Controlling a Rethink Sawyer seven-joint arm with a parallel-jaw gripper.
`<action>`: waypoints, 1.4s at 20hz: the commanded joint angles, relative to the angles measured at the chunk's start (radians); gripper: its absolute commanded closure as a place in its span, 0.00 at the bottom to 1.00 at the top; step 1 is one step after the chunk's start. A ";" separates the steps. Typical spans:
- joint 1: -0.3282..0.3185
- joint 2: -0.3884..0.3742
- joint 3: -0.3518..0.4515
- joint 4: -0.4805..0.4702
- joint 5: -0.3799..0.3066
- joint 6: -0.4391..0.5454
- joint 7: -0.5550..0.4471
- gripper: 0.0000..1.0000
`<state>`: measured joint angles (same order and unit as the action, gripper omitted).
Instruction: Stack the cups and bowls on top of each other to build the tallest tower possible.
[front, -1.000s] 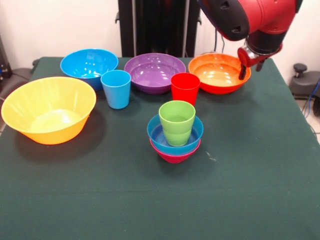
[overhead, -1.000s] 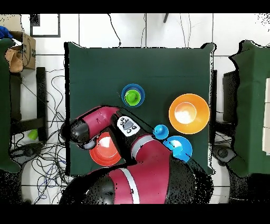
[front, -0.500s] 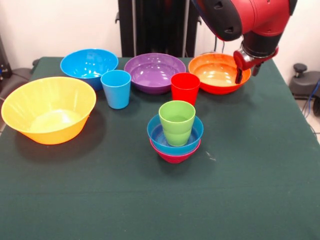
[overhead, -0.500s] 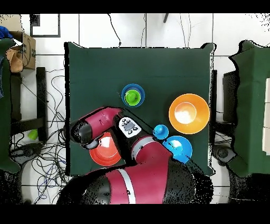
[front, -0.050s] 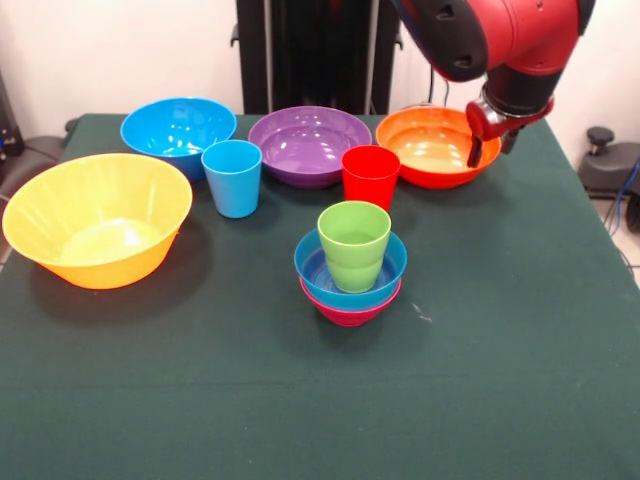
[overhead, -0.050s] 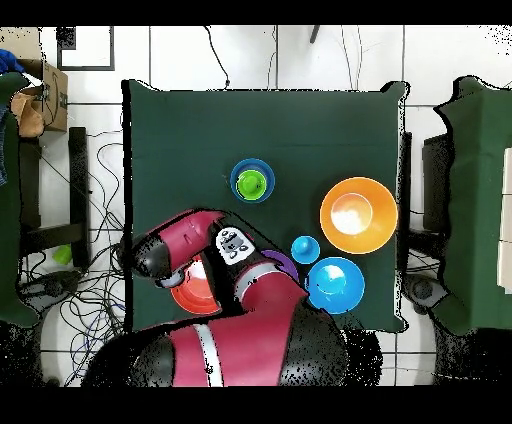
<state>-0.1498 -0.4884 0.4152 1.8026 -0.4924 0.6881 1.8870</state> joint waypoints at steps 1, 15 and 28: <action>0.200 -0.107 -0.148 0.124 0.214 -0.017 0.519 0.00; 0.199 -0.106 -0.180 0.136 0.208 -0.081 0.454 0.00; 0.111 -0.119 -0.157 0.133 0.120 -0.139 0.351 0.00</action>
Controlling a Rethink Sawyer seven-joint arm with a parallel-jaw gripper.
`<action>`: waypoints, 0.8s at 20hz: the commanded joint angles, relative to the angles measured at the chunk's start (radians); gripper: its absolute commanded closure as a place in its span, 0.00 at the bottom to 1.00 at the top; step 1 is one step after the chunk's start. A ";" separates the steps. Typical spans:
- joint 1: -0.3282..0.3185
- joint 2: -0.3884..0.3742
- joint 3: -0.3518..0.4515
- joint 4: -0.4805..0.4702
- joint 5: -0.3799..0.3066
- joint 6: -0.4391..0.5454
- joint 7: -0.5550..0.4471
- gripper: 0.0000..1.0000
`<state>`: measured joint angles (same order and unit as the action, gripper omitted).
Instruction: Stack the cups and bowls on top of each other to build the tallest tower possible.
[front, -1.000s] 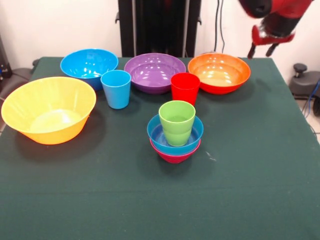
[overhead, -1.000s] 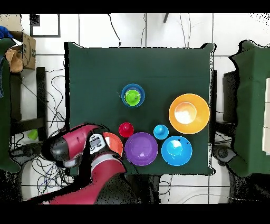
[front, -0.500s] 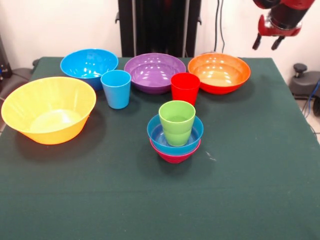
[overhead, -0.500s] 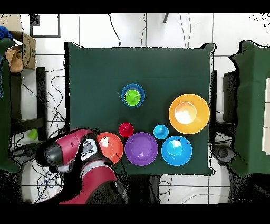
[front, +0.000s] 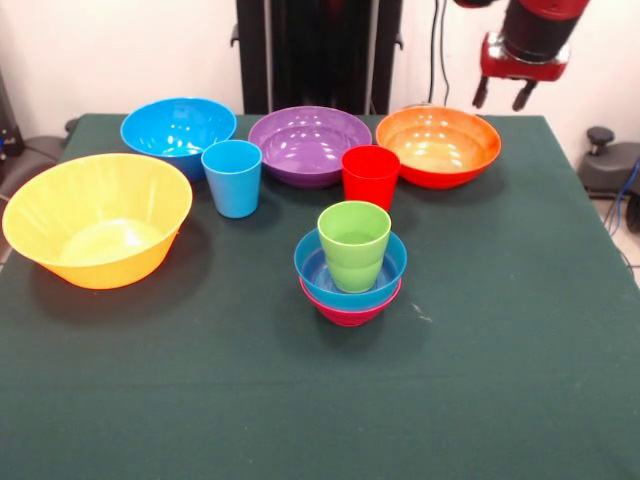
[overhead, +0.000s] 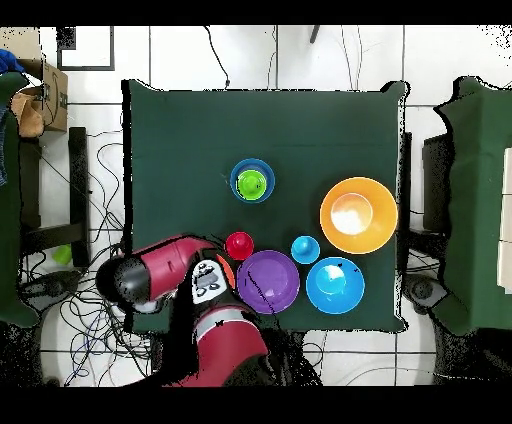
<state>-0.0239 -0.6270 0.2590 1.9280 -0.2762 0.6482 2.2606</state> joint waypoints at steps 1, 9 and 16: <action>-0.013 0.030 -0.002 -0.001 -0.103 -0.107 -0.019 0.00; -0.002 0.132 -0.013 -0.091 -0.159 -0.159 -0.013 0.00; 0.000 0.170 -0.002 -0.134 -0.172 -0.169 -0.011 0.00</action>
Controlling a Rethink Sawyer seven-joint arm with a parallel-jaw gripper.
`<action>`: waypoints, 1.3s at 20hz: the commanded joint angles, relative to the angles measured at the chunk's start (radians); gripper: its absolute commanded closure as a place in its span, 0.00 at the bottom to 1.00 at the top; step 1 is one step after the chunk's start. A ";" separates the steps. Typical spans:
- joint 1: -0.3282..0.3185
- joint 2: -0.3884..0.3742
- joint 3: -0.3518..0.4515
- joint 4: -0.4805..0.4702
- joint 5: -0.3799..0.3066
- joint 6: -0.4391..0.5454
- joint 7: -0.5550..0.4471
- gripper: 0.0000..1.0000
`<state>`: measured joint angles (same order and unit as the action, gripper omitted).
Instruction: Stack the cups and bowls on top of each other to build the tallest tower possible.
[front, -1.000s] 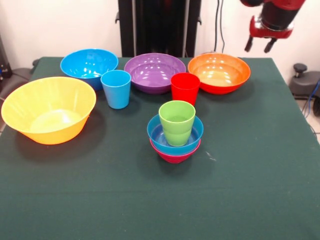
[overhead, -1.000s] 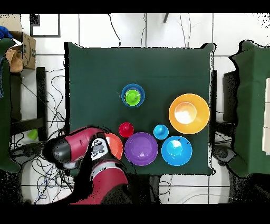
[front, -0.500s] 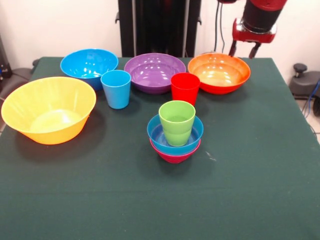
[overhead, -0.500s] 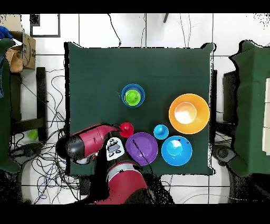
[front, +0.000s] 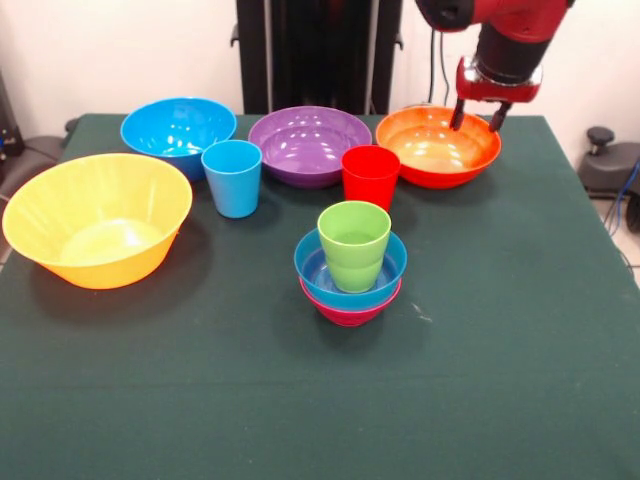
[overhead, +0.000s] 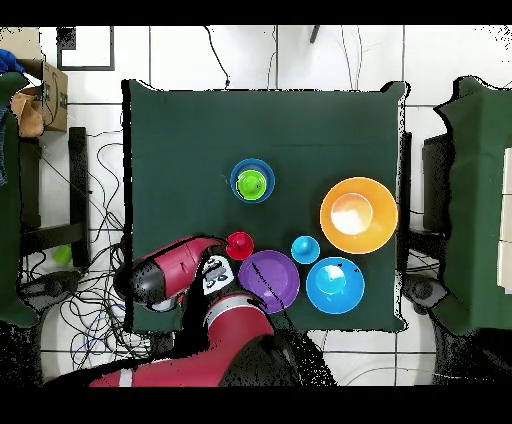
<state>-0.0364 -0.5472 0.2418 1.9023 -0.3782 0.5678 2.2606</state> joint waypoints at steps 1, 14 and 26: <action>0.010 0.086 0.020 -0.105 -0.067 -0.088 -0.012 0.00; -0.004 0.048 0.041 -0.081 -0.059 -0.064 -0.034 0.00; -0.002 -0.019 0.082 -0.033 -0.014 -0.039 -0.017 0.00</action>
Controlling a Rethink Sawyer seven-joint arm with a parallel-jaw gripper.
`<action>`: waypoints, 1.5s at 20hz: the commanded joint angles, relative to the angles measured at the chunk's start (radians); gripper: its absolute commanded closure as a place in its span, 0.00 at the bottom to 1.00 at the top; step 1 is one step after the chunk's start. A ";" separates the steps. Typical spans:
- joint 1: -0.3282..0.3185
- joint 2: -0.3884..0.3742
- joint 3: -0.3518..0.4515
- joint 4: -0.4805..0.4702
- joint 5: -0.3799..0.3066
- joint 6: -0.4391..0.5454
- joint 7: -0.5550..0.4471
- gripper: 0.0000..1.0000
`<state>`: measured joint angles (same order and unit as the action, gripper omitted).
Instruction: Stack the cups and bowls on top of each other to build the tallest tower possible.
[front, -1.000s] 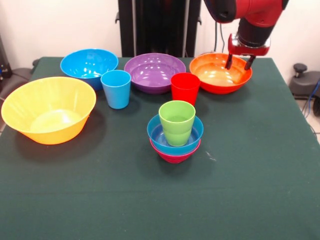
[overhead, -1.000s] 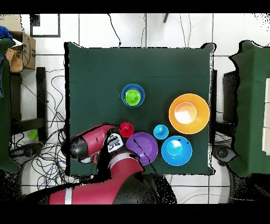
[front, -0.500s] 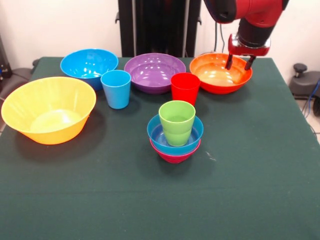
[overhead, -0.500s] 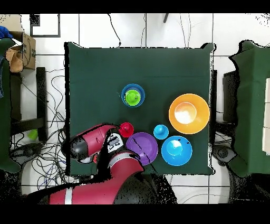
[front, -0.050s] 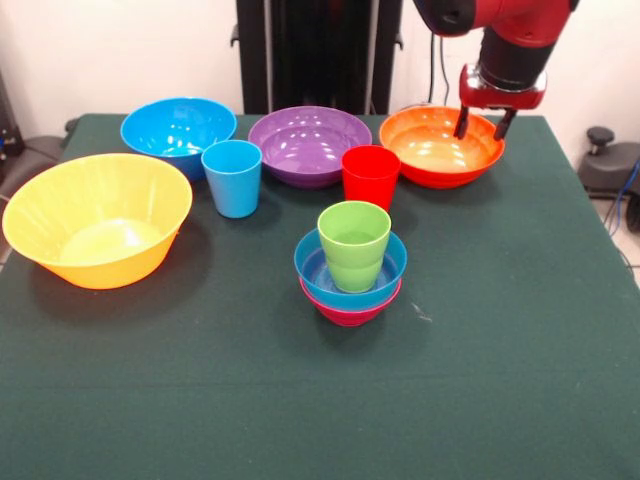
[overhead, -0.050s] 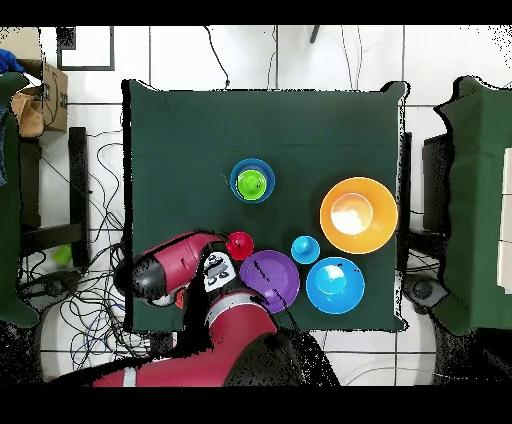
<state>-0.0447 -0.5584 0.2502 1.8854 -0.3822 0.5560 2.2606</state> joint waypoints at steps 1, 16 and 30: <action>0.009 -0.005 0.074 -0.020 -0.008 -0.029 -0.013 0.00; 0.054 0.077 0.039 -0.086 -0.023 -0.088 0.030 0.00; 0.083 0.125 0.015 -0.135 -0.022 -0.111 0.046 0.00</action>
<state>0.0247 -0.5050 0.2502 1.8607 -0.3821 0.5500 2.2606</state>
